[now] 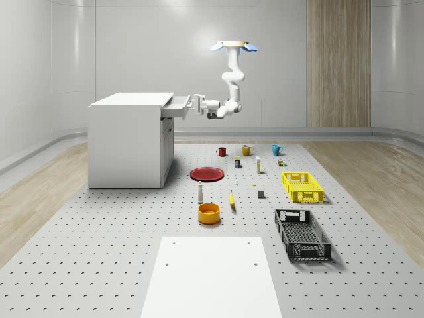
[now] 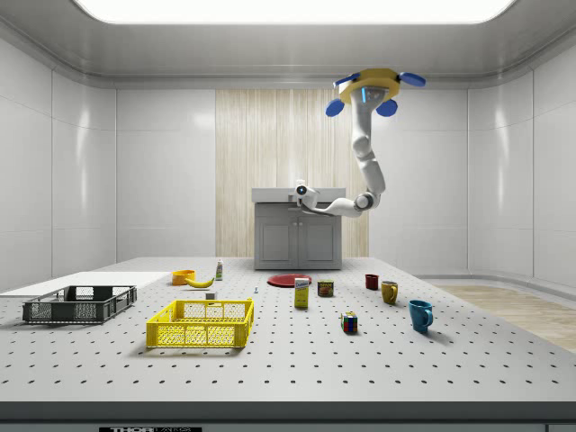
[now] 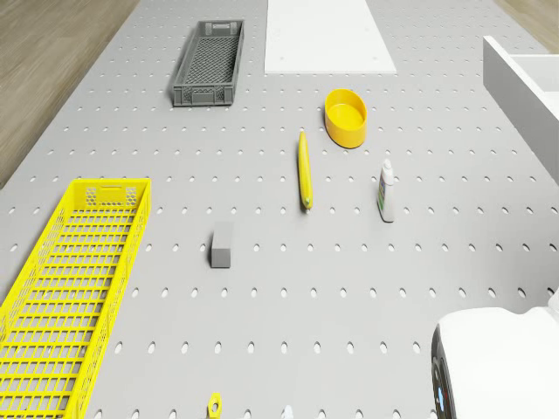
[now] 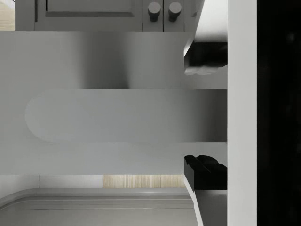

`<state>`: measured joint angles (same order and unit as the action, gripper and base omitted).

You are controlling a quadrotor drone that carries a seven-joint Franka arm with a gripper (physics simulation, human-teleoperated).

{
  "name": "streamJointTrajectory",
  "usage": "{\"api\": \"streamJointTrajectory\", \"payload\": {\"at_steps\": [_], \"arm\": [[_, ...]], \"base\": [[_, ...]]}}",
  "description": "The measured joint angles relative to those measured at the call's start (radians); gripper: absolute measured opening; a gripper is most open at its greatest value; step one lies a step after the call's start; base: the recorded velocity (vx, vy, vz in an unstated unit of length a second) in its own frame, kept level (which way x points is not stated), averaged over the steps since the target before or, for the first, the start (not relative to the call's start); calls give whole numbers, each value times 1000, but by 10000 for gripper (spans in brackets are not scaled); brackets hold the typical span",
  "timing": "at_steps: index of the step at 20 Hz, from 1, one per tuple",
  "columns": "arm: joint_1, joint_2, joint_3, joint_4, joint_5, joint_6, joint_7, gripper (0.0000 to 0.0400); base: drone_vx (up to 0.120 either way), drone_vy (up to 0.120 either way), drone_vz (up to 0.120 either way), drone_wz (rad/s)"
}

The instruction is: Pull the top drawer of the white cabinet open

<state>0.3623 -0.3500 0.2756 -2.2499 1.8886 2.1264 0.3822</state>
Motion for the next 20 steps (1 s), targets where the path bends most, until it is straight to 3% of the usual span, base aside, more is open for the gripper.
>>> {"api": "streamJointTrajectory", "payload": {"at_steps": [11,15,16,17,20], "arm": [[-3,-6,-5,-10,2,-11,-6,303],[-4,-6,-5,-11,2,-12,-6,304],[-7,-10,-4,-8,-3,-12,26,305],[-14,-15,1,-4,-13,-13,53,305],[-14,-12,2,-7,-6,-14,28,305]], "base": [[0,120,0,0],[0,-60,0,0],[0,0,0,0],[0,80,0,0],[0,120,0,0]]}}
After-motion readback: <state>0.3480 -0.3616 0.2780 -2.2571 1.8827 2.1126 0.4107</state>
